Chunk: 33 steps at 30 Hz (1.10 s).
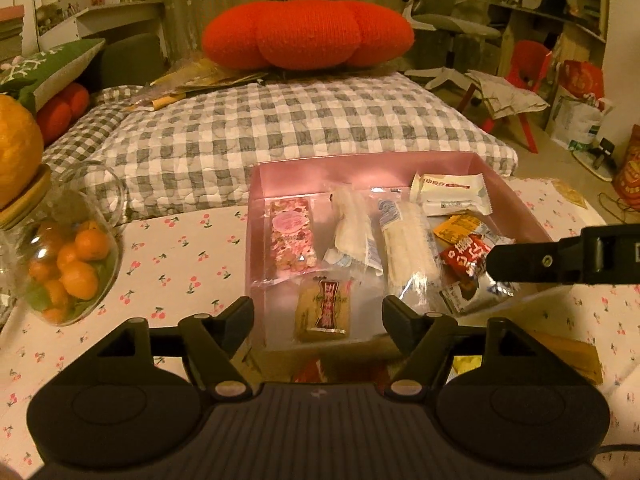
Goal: Organize snacks
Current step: 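Open both grippers to drop the cake packet and foil packet into the box, then move both tools back toward the remaining snacks beside the box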
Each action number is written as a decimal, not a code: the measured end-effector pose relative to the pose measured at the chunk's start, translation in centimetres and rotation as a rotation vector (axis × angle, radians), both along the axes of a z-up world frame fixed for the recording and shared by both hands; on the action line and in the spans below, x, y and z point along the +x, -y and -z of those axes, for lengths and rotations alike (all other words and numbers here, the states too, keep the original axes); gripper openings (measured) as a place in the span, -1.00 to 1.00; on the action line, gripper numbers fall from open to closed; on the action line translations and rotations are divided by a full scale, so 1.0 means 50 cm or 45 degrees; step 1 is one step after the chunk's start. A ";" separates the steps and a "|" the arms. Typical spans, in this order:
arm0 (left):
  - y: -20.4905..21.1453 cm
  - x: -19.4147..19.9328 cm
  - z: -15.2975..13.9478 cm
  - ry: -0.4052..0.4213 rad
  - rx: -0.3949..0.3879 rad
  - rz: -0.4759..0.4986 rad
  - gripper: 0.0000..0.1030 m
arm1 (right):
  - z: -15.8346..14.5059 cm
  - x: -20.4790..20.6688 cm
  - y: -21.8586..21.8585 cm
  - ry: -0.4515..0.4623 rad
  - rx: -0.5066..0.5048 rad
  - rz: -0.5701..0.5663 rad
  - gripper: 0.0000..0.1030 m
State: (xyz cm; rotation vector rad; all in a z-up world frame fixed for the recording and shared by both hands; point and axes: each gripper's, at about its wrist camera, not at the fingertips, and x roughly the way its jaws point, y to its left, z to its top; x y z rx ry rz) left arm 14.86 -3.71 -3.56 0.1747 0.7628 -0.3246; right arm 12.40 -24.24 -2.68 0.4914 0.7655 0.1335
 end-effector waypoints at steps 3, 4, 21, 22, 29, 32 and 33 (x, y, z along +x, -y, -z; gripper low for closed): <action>-0.007 -0.016 -0.006 0.007 0.006 -0.006 0.38 | -0.012 -0.014 -0.009 0.012 -0.027 -0.014 0.21; -0.010 -0.020 -0.008 0.008 0.001 -0.008 0.41 | -0.017 -0.019 -0.013 0.017 -0.042 -0.018 0.23; -0.048 -0.115 -0.010 -0.009 0.008 0.051 0.83 | -0.067 -0.107 -0.070 0.048 -0.185 -0.104 0.64; -0.051 -0.118 -0.007 -0.014 0.009 0.047 0.85 | -0.068 -0.112 -0.072 0.046 -0.189 -0.108 0.65; -0.081 -0.147 0.008 -0.044 -0.010 0.011 0.93 | -0.057 -0.155 -0.087 0.060 -0.251 -0.139 0.79; -0.094 -0.161 0.018 -0.051 -0.019 -0.002 0.96 | -0.043 -0.169 -0.091 0.054 -0.262 -0.150 0.82; -0.098 -0.165 0.023 -0.055 -0.021 -0.005 0.96 | -0.037 -0.173 -0.093 0.049 -0.273 -0.155 0.82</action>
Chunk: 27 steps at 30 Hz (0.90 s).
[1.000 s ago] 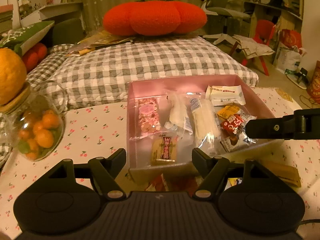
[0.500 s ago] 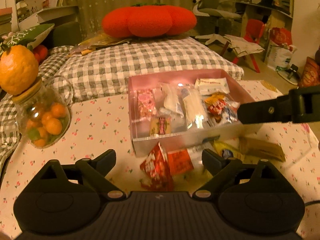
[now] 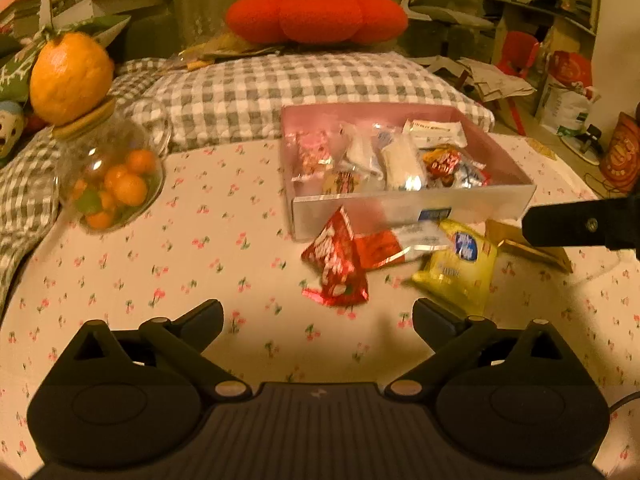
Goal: Organize snacks
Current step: 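Move both tools back toward the remaining snacks beside the box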
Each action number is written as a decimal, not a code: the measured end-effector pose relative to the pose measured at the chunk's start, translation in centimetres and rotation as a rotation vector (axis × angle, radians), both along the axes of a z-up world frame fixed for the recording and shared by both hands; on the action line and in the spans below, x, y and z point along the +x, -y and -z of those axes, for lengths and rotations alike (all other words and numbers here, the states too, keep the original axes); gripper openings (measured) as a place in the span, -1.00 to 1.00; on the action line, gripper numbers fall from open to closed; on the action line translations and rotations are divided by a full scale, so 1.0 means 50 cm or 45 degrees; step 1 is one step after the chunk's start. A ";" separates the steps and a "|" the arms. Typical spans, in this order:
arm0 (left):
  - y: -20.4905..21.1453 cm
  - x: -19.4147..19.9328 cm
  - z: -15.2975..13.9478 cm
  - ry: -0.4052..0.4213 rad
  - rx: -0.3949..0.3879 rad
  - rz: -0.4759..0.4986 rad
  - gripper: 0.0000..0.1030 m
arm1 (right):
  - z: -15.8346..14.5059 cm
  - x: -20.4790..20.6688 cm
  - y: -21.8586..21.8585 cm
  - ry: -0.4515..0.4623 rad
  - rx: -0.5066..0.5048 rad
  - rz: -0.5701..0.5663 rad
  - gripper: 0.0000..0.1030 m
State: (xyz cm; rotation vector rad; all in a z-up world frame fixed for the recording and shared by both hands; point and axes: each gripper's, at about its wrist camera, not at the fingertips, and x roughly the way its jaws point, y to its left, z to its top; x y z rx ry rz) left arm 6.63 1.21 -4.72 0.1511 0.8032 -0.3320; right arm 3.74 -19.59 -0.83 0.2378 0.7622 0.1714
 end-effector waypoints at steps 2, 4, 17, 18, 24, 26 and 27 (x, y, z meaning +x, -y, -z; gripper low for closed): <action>-0.009 -0.007 0.009 -0.005 -0.004 -0.012 0.96 | 0.008 -0.010 -0.006 -0.003 -0.042 -0.017 0.82; -0.017 -0.013 0.017 -0.004 -0.010 -0.024 0.96 | 0.015 -0.020 -0.013 0.005 -0.099 -0.042 0.82; -0.028 -0.054 0.068 0.003 0.027 0.020 0.99 | 0.084 -0.079 -0.002 -0.019 -0.288 -0.093 0.90; -0.026 -0.055 0.073 0.000 0.034 0.023 0.99 | 0.090 -0.080 0.002 -0.026 -0.300 -0.089 0.90; -0.019 -0.058 0.086 0.009 0.026 0.037 0.99 | 0.126 -0.084 0.026 -0.072 -0.361 -0.068 0.90; -0.017 -0.055 0.089 0.012 0.011 0.030 1.00 | 0.137 -0.081 0.031 -0.082 -0.388 -0.067 0.90; -0.016 -0.053 0.090 0.016 0.002 0.026 1.00 | 0.142 -0.079 0.034 -0.087 -0.402 -0.066 0.90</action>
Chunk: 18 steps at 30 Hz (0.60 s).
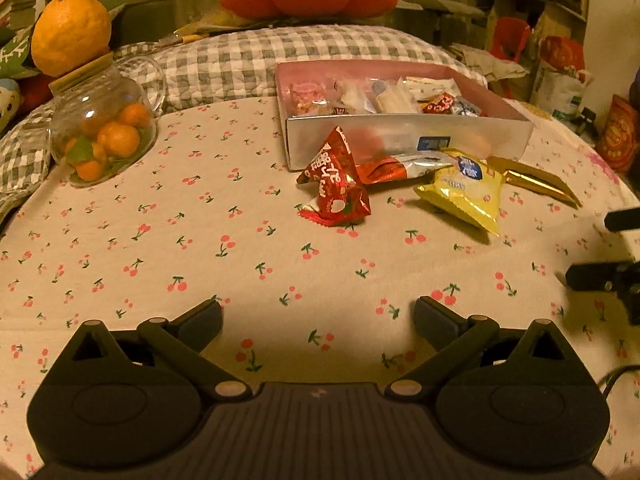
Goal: Organize snacks
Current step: 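Move both tools back toward the remaining snacks beside the box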
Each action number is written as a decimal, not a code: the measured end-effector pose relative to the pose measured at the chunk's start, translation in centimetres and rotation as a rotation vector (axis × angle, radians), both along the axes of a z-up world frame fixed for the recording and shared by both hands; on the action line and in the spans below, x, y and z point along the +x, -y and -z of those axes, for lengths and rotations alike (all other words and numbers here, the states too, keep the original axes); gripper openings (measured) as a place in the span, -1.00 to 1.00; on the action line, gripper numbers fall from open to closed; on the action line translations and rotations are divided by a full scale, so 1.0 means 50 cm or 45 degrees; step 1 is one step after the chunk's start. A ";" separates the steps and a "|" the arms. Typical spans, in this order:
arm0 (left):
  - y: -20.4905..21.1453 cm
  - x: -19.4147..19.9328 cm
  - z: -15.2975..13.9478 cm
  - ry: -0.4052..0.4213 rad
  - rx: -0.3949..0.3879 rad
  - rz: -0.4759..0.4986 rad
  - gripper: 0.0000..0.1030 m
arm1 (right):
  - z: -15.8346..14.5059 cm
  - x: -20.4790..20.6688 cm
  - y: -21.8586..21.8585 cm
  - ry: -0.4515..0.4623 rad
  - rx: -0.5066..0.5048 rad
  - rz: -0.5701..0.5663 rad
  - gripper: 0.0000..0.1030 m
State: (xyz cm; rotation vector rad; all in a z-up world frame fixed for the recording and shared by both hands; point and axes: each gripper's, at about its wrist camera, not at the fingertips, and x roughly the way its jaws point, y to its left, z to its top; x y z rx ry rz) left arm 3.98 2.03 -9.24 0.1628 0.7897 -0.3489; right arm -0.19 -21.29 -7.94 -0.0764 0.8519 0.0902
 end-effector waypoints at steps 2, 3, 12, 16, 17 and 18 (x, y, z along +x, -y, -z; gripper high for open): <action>0.001 0.005 0.005 0.014 -0.020 -0.005 1.00 | 0.008 0.006 0.010 0.004 -0.005 0.011 0.99; 0.002 0.007 0.006 0.023 -0.027 -0.006 1.00 | 0.011 0.010 0.017 0.010 -0.004 0.025 0.99; 0.017 0.045 0.008 0.047 -0.048 -0.009 1.00 | 0.023 0.062 0.072 0.009 0.091 0.072 1.00; 0.022 0.063 0.009 0.056 -0.054 -0.025 1.00 | 0.022 0.086 0.083 0.009 0.091 0.060 1.00; 0.023 0.067 0.009 0.061 -0.056 -0.031 1.00 | 0.022 0.091 0.084 0.009 0.091 0.064 1.00; 0.025 0.072 0.010 0.067 -0.059 -0.038 1.00 | 0.023 0.096 0.085 0.011 0.090 0.066 1.00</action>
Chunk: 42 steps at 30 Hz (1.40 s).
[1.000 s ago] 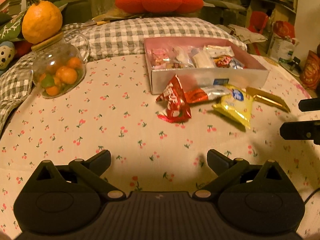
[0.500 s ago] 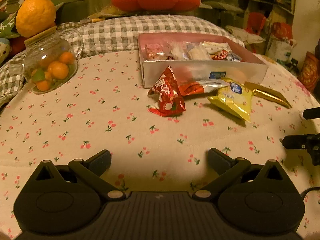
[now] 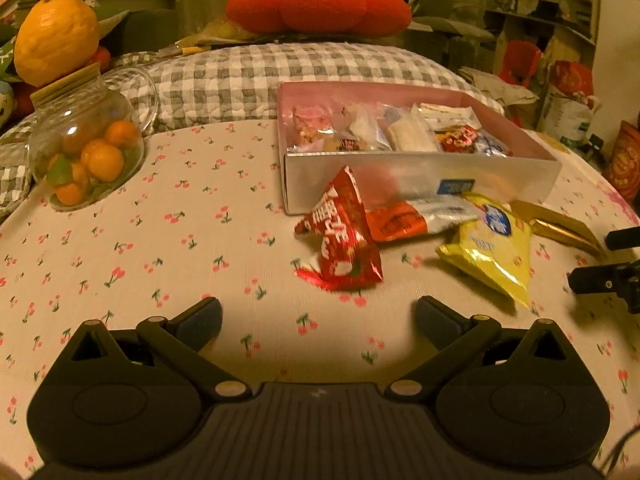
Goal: Organize snacks
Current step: 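Move both tools back toward the remaining snacks beside the box, then grasp the red candy bag with the left gripper while the right grasps the gold bar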
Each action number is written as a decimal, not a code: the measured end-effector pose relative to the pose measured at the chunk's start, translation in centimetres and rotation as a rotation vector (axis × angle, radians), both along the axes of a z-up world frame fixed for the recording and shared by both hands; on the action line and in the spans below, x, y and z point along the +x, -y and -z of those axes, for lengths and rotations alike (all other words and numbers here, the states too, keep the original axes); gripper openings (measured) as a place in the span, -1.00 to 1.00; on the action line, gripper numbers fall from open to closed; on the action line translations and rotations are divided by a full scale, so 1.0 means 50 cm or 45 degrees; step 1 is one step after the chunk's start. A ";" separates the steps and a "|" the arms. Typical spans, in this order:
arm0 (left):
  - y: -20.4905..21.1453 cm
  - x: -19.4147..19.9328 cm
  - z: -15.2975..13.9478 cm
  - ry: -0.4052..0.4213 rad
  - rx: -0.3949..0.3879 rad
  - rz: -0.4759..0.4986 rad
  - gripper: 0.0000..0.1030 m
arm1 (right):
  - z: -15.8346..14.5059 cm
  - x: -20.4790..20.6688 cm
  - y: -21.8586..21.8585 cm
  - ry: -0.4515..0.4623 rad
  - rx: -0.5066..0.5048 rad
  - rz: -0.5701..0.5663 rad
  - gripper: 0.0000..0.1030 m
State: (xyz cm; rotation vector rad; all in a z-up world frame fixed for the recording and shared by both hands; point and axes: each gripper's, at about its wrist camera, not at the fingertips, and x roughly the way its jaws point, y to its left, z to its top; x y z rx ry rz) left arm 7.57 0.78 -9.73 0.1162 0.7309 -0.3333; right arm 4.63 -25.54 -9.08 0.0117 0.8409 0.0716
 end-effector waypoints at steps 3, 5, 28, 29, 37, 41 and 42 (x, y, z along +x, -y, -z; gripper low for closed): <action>0.005 0.014 0.001 0.010 -0.009 -0.025 1.00 | 0.001 0.013 0.002 0.005 0.000 0.008 1.00; 0.008 0.022 0.001 0.014 -0.014 -0.041 1.00 | 0.001 0.023 0.004 0.006 0.000 0.015 1.00; 0.011 0.052 -0.016 -0.002 -0.080 -0.011 0.33 | 0.000 0.060 -0.006 0.024 -0.031 0.079 0.98; 0.010 0.053 -0.017 -0.007 -0.089 -0.013 0.27 | 0.000 0.060 -0.007 0.022 -0.034 0.078 0.98; 0.002 0.062 -0.022 -0.038 -0.120 -0.020 0.04 | -0.004 0.061 -0.010 0.014 -0.046 0.065 0.95; -0.007 0.065 -0.025 -0.064 -0.154 -0.038 -0.12 | -0.008 0.061 -0.014 0.013 -0.049 0.038 0.82; -0.009 0.066 -0.026 -0.069 -0.158 -0.042 -0.14 | -0.009 0.061 -0.015 0.013 -0.045 0.031 0.80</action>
